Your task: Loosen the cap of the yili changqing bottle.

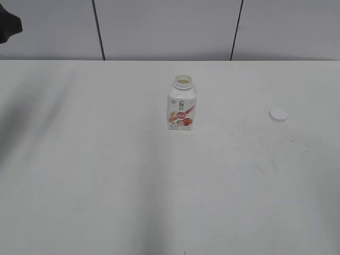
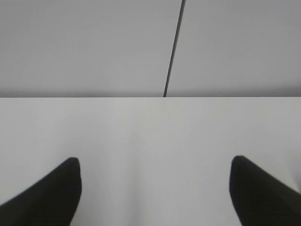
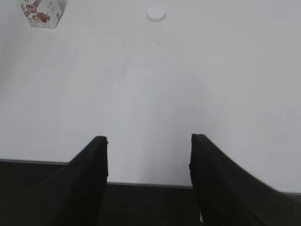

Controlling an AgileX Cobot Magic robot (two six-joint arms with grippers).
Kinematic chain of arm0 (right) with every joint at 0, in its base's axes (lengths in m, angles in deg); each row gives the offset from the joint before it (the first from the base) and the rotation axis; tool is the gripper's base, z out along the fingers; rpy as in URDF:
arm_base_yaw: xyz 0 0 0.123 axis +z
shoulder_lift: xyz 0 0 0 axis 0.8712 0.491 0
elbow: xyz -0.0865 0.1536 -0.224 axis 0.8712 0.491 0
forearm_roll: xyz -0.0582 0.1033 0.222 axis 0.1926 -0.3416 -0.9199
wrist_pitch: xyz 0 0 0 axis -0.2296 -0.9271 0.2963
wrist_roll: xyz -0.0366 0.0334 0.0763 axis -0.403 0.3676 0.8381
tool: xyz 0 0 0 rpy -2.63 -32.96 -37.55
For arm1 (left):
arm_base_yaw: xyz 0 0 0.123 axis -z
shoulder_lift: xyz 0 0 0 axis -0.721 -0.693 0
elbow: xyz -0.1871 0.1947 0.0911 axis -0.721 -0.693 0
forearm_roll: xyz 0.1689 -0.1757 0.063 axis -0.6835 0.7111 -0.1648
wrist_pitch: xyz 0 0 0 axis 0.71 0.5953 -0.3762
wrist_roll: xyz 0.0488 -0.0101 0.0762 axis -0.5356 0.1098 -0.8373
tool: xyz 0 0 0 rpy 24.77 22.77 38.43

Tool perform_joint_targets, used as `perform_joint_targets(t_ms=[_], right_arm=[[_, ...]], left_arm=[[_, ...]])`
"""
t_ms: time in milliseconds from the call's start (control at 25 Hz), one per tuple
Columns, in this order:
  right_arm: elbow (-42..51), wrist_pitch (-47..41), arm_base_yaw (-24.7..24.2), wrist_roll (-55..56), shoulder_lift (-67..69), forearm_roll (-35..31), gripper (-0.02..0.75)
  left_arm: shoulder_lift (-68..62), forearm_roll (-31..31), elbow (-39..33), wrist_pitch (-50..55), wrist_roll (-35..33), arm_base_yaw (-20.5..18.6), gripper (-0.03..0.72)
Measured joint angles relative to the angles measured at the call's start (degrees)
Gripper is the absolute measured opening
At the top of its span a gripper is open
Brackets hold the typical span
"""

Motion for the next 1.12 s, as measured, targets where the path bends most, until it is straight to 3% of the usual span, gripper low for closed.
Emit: perform_joint_targets(t_ms=[360, 1120], right_arm=[[2.2, 4.2, 0.0, -0.64, -5.17, 1.76, 0.449], [2.25, 4.57, 0.0, -0.75, -5.17, 2.09, 0.448]], left_arm=[[1.67, -0.3, 0.0, -0.87, 0.0, 0.0, 0.585], [2.17, -0.55, 0.0, -2.05, 0.0, 0.0, 0.585]])
